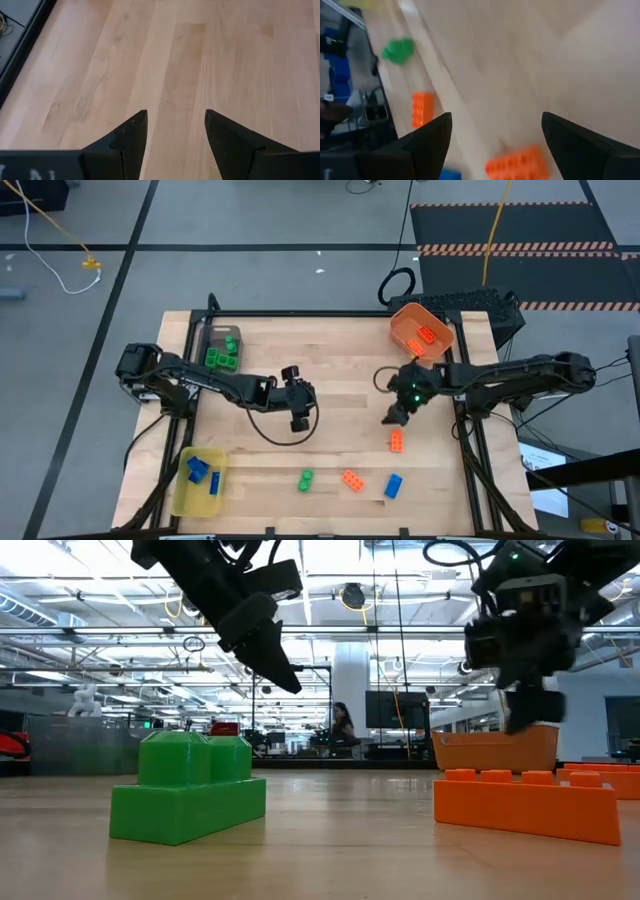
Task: Sort & place blocks by color
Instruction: Put the orange game piece into the orange bin
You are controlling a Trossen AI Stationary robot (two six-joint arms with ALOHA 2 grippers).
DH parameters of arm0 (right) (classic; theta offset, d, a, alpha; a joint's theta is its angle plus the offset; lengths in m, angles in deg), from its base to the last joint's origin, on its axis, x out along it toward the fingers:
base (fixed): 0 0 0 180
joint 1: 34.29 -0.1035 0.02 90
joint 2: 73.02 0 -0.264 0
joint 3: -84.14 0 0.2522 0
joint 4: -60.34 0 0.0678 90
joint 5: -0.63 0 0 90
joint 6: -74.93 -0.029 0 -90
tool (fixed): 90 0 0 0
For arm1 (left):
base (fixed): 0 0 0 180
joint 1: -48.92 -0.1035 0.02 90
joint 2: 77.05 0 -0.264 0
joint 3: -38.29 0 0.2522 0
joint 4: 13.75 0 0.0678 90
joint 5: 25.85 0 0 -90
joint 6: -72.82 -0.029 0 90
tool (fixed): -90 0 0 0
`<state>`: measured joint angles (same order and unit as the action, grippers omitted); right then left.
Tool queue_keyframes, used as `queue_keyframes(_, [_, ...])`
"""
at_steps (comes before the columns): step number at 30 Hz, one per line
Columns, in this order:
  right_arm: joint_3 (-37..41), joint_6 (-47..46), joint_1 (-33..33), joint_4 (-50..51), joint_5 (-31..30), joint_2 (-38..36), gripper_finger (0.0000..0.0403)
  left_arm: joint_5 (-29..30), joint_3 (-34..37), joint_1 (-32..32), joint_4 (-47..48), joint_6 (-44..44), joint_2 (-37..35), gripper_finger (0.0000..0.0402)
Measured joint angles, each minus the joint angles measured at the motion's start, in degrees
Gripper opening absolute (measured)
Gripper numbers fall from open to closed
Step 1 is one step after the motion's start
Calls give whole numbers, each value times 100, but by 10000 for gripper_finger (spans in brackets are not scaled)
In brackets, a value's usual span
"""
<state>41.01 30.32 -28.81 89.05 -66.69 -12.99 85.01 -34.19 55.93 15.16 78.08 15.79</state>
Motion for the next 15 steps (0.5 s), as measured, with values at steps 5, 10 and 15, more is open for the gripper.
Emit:
queue_keyframes(5, [2,-906,-587,645,-6,0,297,-2,0,0,3,-3,0,200])
queue_keyframes(10, [2,-2022,-1304,590,-4,0,297,-2,0,0,4,-40,0,200])
queue_keyframes(15, [0,-3514,-1936,594,-107,4,297,-2,0,0,5,-105,0,200])
